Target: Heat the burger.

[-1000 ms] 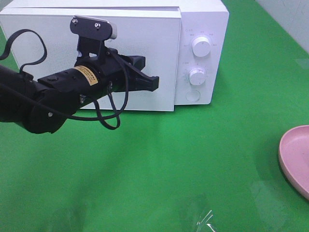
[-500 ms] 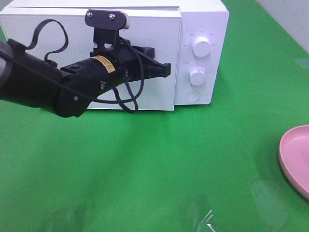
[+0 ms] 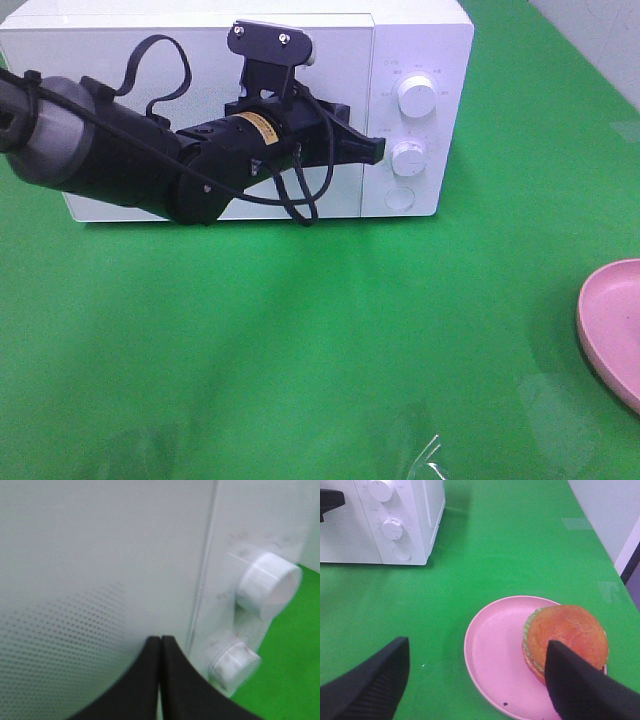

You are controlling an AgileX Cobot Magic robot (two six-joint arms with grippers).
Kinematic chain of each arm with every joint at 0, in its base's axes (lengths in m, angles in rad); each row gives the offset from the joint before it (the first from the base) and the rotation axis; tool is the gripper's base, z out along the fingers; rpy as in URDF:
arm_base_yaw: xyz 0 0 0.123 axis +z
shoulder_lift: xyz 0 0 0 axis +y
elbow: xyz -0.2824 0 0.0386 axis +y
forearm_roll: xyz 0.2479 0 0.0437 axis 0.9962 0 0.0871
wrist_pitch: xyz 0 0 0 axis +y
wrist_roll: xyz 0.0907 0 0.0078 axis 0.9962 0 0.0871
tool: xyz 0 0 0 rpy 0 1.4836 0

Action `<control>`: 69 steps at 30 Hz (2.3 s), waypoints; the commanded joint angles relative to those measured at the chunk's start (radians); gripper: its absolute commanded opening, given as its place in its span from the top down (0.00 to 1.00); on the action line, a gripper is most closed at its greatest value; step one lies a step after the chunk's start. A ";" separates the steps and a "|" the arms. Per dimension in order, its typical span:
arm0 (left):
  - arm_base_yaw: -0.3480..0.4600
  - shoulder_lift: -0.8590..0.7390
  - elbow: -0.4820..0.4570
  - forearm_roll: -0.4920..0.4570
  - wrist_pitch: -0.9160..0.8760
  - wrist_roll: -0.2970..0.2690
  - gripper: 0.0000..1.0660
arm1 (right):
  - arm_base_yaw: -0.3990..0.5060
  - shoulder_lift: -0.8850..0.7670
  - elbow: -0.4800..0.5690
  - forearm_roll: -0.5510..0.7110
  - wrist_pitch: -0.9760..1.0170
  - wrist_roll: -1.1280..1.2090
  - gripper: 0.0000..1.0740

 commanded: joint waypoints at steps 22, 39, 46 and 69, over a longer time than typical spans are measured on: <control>-0.026 -0.149 -0.024 -0.077 0.594 0.028 0.42 | -0.006 -0.027 0.001 -0.001 -0.002 -0.006 0.30; -0.074 -0.334 -0.024 -0.088 1.362 -0.055 0.07 | -0.006 -0.027 0.001 -0.001 -0.002 -0.006 0.30; -0.054 -0.431 -0.024 -0.058 1.557 -0.060 0.07 | -0.006 -0.027 0.001 -0.001 -0.002 -0.006 0.30; 0.745 -0.823 0.023 -0.071 1.866 0.041 0.07 | -0.006 -0.027 0.001 -0.001 -0.002 -0.006 0.30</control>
